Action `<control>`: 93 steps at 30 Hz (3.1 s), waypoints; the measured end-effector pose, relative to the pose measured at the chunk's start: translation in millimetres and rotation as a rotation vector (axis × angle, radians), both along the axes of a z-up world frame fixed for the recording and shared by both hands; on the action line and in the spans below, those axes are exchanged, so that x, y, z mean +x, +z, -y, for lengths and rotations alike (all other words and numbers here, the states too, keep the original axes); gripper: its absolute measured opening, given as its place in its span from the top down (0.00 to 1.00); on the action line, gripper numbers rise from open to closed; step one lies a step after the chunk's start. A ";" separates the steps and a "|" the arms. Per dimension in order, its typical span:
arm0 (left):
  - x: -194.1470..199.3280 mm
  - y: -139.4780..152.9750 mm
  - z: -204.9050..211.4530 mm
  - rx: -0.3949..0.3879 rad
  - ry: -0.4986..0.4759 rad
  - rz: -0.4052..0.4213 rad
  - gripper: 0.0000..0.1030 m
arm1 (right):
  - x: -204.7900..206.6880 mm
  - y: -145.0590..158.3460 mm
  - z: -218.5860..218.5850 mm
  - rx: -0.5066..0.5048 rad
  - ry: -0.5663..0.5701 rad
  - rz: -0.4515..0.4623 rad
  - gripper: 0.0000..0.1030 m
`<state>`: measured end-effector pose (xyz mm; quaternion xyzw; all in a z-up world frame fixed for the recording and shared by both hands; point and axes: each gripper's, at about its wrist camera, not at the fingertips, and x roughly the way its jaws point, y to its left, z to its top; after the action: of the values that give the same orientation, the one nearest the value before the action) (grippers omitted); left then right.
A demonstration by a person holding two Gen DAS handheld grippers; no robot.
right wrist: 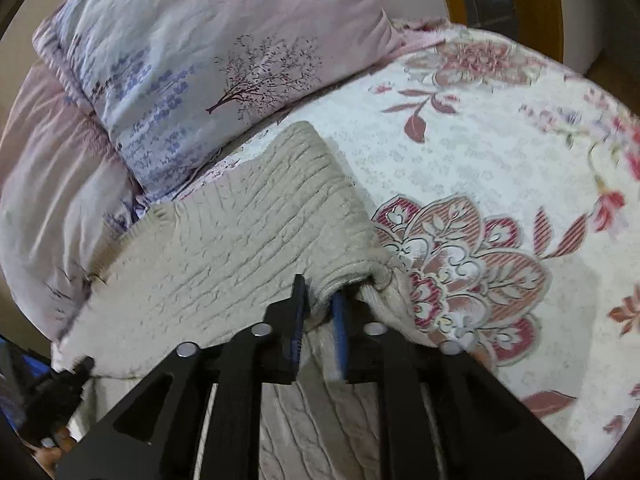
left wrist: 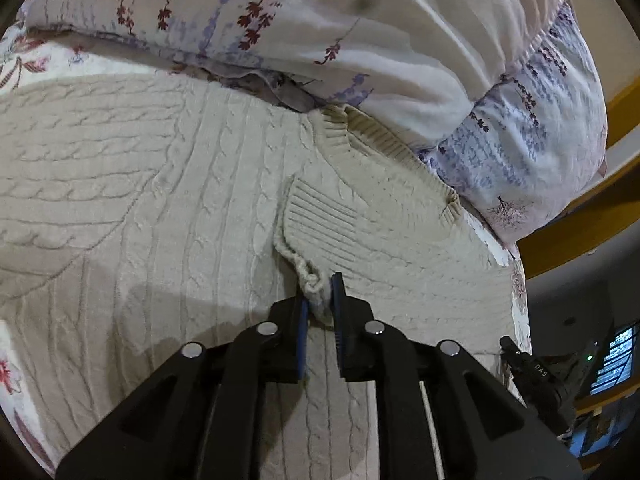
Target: Fold small clothes
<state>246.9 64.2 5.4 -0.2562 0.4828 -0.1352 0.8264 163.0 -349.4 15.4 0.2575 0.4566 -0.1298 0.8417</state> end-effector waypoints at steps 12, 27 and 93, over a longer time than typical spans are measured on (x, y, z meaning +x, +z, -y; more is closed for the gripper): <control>-70.2 47.6 -97.5 -0.005 0.134 0.164 0.40 | 25.8 40.1 -90.1 -0.046 0.351 0.035 0.60; -124.5 7.7 -262.9 -0.156 0.589 0.021 0.42 | 60.1 4.4 -206.3 -0.170 0.652 -0.062 0.48; -24.9 -12.1 -24.6 -0.556 0.121 -0.170 0.53 | 47.5 60.0 -119.5 0.049 0.585 0.095 0.40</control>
<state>221.9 88.8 -6.7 -0.5113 0.4785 -0.1909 0.6879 210.5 -229.9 75.4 0.1412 0.4745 0.1416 0.8573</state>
